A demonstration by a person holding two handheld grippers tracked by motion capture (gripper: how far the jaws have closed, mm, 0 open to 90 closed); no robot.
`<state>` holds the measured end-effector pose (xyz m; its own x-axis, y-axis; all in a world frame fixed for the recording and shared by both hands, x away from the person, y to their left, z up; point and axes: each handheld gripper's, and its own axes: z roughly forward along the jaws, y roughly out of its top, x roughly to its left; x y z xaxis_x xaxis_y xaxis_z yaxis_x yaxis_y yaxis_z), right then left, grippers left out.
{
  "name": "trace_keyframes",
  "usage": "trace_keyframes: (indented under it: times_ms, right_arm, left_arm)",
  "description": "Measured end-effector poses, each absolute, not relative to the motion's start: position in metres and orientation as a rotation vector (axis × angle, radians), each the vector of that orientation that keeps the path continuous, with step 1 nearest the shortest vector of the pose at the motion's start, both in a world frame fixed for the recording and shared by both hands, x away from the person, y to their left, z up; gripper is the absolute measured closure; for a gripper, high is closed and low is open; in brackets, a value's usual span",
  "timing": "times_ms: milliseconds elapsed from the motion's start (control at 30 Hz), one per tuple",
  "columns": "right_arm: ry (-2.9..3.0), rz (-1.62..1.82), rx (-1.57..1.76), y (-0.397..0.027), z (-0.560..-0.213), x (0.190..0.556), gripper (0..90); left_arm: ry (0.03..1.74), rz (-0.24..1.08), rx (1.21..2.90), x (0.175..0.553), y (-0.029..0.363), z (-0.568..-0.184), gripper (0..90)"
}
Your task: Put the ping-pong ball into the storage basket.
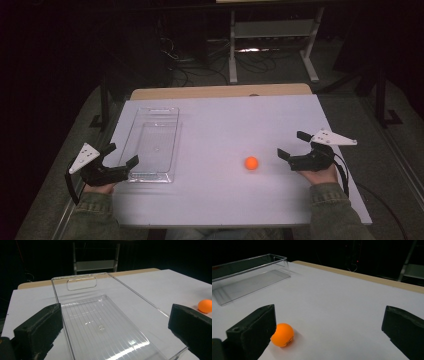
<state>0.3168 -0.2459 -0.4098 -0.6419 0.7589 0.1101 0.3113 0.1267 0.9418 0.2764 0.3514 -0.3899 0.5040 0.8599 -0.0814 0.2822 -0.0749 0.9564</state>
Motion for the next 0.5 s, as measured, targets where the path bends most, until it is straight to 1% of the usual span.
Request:
trace_keyframes:
  times_ms: [500]
  right_arm:
    - [2.009, 1.520, 1.043, -0.2454, -0.4110, 0.3165, 0.0]
  left_arm:
    - [0.996, 0.640, 1.640, 0.2763, 0.3506, -0.3888, 0.0]
